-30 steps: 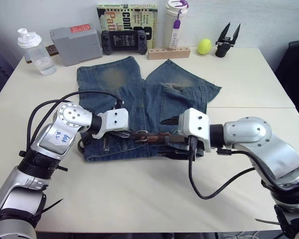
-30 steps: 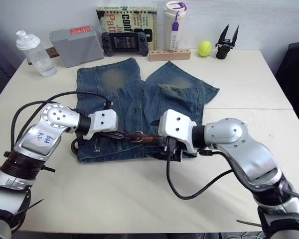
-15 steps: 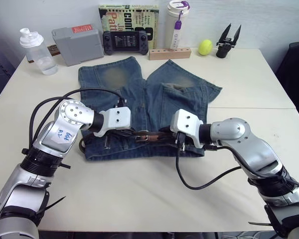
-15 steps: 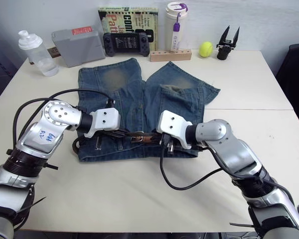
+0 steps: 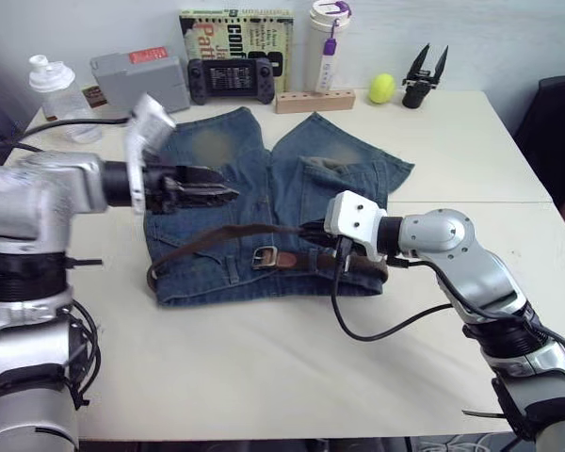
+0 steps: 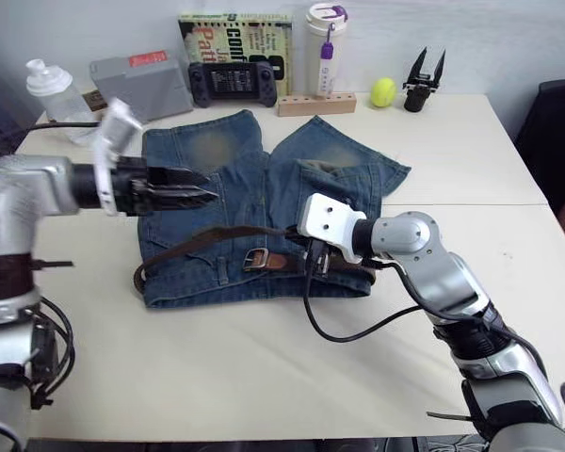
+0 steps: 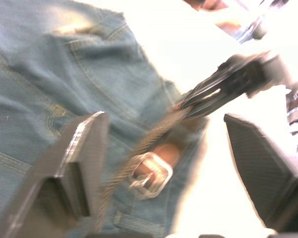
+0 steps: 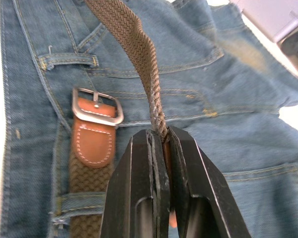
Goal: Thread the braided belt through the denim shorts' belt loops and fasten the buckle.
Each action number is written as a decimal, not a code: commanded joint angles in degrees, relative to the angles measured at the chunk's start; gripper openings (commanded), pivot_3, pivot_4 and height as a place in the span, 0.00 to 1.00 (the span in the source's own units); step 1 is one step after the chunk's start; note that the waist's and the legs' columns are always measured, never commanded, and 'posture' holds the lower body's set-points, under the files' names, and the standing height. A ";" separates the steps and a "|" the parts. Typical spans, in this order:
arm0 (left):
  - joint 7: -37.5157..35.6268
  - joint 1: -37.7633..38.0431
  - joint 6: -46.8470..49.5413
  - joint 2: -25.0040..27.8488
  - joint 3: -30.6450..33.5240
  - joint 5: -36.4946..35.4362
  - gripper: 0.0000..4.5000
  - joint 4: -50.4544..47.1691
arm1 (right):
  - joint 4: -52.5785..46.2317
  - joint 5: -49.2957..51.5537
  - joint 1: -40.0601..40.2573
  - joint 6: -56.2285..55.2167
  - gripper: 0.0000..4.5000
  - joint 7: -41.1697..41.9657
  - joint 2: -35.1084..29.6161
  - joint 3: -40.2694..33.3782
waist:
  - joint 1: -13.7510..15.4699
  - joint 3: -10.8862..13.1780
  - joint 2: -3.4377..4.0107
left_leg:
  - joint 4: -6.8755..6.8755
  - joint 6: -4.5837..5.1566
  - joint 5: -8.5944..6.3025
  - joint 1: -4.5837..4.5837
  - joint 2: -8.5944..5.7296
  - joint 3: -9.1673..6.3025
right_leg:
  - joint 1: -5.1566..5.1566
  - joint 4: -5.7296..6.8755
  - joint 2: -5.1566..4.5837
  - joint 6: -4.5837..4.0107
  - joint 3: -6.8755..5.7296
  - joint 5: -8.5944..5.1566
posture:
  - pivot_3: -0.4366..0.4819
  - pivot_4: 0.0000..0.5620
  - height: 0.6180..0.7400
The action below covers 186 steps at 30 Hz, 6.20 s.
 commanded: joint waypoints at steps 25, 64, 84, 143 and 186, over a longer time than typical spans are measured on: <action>38.70 16.85 0.90 9.77 -20.20 -76.39 0.98 20.97 | 2.20 -16.19 -0.75 -38.33 0.00 -5.66 3.07 -0.22 | -1.24 -0.02 -0.08 | 0.13 -0.07 0.00 0.05 -0.05 -0.35 | 0.06 0.30 -0.06 -0.30 0.12 -0.18 | 0.48 0.27 0.65; 98.99 35.38 -18.67 -28.71 16.06 -76.39 0.50 -17.13 | 7.35 -21.77 -1.51 -43.61 0.00 -8.75 3.40 1.00 | 1.42 -0.11 -0.23 | 0.57 -0.11 -0.02 0.16 -0.11 -0.79 | 0.73 0.05 0.07 -0.19 -0.27 -0.12 | 0.48 0.27 0.65; 133.59 40.27 -62.45 -52.30 0.87 -76.39 0.99 -49.07 | 15.74 -32.27 -4.06 -58.58 0.00 -19.96 5.72 1.92 | 1.50 -0.11 -0.22 | 0.60 -0.10 -0.07 0.30 -0.12 -1.05 | 1.19 -0.59 0.11 -0.06 -0.51 -0.03 | 0.48 0.27 0.65; 102.85 43.01 -24.20 -34.33 30.42 -76.39 0.00 -13.55 | -3.97 27.43 -7.01 20.13 0.99 7.98 -10.19 -10.20 | 1.80 -0.07 -0.20 | -0.02 -0.66 -0.30 0.06 -0.17 -1.10 | 0.75 -0.81 -0.06 -0.07 -0.48 -0.03 | 0.48 0.27 0.65; 121.65 55.86 -49.41 -36.04 1.11 -73.91 0.00 -30.02 | -7.40 -11.73 4.37 -14.69 0.99 -0.66 -1.80 7.62 | 3.22 -0.07 -0.18 | 0.00 -0.36 -0.18 0.20 -0.25 -1.17 | 1.16 -1.28 0.02 0.16 -0.61 0.10 | 0.48 0.27 0.65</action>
